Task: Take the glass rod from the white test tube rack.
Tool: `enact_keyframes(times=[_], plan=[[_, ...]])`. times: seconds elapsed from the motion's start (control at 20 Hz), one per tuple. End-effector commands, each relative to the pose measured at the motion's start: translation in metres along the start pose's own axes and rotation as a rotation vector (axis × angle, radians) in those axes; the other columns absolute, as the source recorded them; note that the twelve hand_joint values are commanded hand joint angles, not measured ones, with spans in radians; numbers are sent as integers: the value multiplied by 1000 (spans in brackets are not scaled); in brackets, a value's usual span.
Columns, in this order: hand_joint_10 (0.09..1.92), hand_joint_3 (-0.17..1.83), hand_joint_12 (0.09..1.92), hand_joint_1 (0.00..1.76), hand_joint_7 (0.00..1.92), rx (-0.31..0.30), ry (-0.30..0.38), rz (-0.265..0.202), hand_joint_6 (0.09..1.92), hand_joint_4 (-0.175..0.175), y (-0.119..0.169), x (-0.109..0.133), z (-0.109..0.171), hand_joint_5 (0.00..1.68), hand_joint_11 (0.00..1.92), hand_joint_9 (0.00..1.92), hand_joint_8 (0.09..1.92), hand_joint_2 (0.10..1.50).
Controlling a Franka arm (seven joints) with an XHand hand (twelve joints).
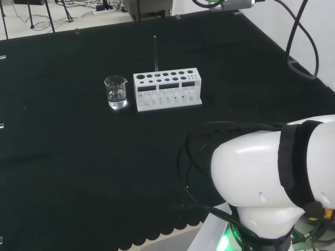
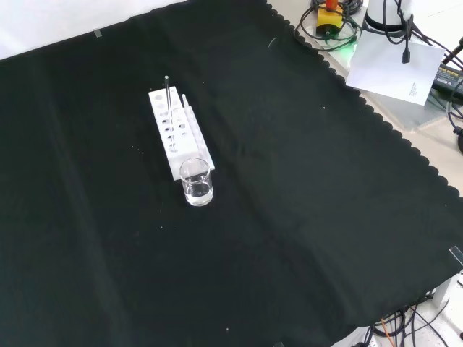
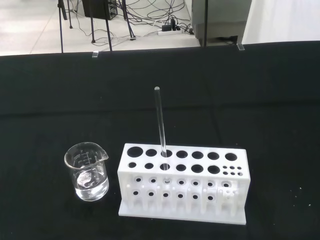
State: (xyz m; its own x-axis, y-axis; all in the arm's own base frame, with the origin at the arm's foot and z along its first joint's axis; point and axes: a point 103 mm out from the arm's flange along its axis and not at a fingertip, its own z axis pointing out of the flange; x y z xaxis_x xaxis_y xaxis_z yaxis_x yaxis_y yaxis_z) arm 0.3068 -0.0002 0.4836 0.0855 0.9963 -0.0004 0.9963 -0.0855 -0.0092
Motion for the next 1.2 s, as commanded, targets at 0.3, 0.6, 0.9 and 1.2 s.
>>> enact_keyframes(times=[0.3,0.6,0.9,1.2], plan=[[524,-77,940,654,1,8,-9,6,88,-175,6,-1,5,41,5,5,428,1182],[578,-106,1055,653,0,24,0,-6,87,-175,25,5,13,59,0,0,445,1196],[609,-133,1110,654,0,25,22,-25,87,-175,62,12,17,68,0,0,461,1207],[630,-154,1128,654,0,23,20,-58,87,-175,99,19,16,74,0,0,467,1216]])
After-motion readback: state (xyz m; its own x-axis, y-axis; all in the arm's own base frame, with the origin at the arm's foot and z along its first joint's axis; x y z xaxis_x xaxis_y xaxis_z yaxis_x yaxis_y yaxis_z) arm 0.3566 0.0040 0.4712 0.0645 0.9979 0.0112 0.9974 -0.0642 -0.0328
